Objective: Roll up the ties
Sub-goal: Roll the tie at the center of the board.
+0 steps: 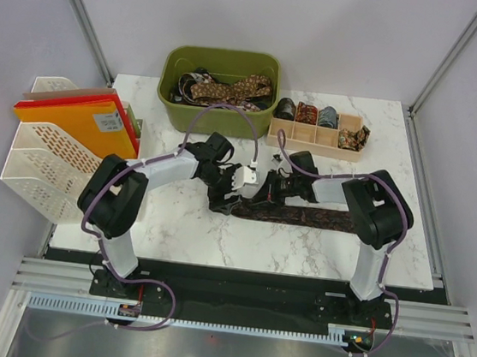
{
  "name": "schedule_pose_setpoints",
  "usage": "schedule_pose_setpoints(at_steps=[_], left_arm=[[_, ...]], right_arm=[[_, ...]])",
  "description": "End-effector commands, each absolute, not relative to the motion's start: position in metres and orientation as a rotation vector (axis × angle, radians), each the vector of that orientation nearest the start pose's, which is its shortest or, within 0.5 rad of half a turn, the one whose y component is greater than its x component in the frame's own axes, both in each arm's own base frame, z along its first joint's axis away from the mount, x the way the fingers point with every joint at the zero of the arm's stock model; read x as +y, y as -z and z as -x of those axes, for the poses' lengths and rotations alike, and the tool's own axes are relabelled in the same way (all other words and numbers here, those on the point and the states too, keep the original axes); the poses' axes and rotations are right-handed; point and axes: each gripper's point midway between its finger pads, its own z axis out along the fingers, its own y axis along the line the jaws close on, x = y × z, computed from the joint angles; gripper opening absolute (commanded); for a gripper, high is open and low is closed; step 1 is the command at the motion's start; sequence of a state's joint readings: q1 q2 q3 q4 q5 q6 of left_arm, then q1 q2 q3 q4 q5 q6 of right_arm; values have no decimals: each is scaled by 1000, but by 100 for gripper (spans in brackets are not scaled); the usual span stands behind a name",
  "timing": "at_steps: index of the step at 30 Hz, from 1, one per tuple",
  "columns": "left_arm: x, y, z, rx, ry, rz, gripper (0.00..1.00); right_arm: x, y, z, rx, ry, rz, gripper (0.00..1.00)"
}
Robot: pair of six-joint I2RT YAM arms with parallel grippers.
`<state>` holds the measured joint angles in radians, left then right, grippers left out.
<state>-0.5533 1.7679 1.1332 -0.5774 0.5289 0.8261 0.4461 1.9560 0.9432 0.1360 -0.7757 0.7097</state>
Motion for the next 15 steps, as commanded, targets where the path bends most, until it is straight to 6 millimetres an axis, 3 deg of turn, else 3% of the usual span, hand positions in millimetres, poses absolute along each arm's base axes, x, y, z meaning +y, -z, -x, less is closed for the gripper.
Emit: schedule_pose_setpoints(at_steps=[1,7,12,15], left_arm=[[-264,-45,-282,1893,645,-1782,82],[-272,-40,-278,1879,643,-1801,80],[-273,-37,-274,1867,629,-1816,79],[-268,-33,-273,1873,610,-1823,79]], right_arm=[[292,-36,-296,2616,-1346,57,0],[297,-30,-281,2659,-1377,9,0],[289,-12,-269,2722,-1346,-40,0],[287,-13,-269,2721,-1336,-27,0]])
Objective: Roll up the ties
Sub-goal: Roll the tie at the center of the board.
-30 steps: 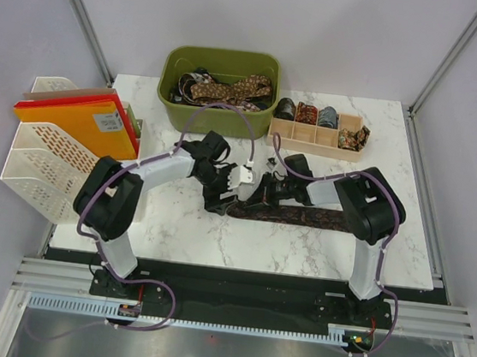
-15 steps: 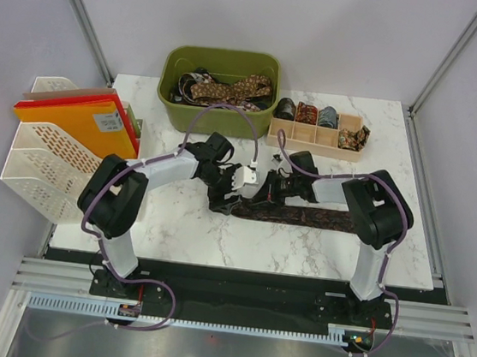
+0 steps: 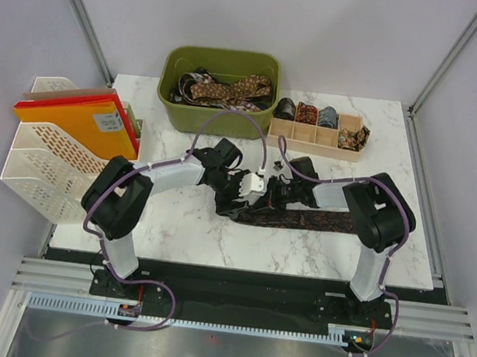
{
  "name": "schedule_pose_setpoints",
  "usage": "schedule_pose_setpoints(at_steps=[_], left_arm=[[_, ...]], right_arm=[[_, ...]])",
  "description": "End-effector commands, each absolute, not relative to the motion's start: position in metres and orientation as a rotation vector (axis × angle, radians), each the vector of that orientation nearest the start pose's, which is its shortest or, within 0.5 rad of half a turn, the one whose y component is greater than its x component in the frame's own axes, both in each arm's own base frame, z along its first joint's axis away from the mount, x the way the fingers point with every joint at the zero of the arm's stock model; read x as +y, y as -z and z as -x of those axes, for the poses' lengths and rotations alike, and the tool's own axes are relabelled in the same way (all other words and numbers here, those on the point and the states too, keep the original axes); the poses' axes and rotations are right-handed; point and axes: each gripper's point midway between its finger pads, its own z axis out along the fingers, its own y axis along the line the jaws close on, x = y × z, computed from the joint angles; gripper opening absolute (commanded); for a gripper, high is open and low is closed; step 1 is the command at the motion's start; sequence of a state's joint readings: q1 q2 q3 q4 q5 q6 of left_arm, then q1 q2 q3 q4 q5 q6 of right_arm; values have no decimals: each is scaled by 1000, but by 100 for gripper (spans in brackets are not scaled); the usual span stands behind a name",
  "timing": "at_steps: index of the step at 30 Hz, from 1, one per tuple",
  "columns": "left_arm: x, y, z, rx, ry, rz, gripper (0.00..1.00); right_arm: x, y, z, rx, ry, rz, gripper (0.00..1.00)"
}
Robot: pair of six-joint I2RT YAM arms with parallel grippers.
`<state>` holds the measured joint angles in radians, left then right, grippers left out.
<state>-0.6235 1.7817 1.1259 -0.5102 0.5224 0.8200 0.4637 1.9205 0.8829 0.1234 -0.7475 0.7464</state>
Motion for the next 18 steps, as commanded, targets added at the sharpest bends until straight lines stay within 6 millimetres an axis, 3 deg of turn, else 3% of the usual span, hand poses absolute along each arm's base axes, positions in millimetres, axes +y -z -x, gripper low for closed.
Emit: schedule_pose_setpoints(at_steps=[1,5,11,14,17,18], left_arm=[[-267,-30,-271,1874,612,-1831,79],[-268,-28,-264,1878,634,-1833,82],[-278,-29,-245,1845,638,-1887,85],[-280,-17,-251,1908,571,-1860,79],[-277,-9,-261,1947,494,-1846,66],[-277,-8,-263,1949,475,-1847,57]], right_arm=[[287,-15,-270,2710,-1342,-10,0],[292,-31,-278,2663,-1361,26,0],[292,-29,-276,2668,-1363,39,0],[293,-30,-276,2667,-1374,38,0],[295,-39,-276,2650,-1395,49,0],[296,-44,-277,2639,-1404,56,0]])
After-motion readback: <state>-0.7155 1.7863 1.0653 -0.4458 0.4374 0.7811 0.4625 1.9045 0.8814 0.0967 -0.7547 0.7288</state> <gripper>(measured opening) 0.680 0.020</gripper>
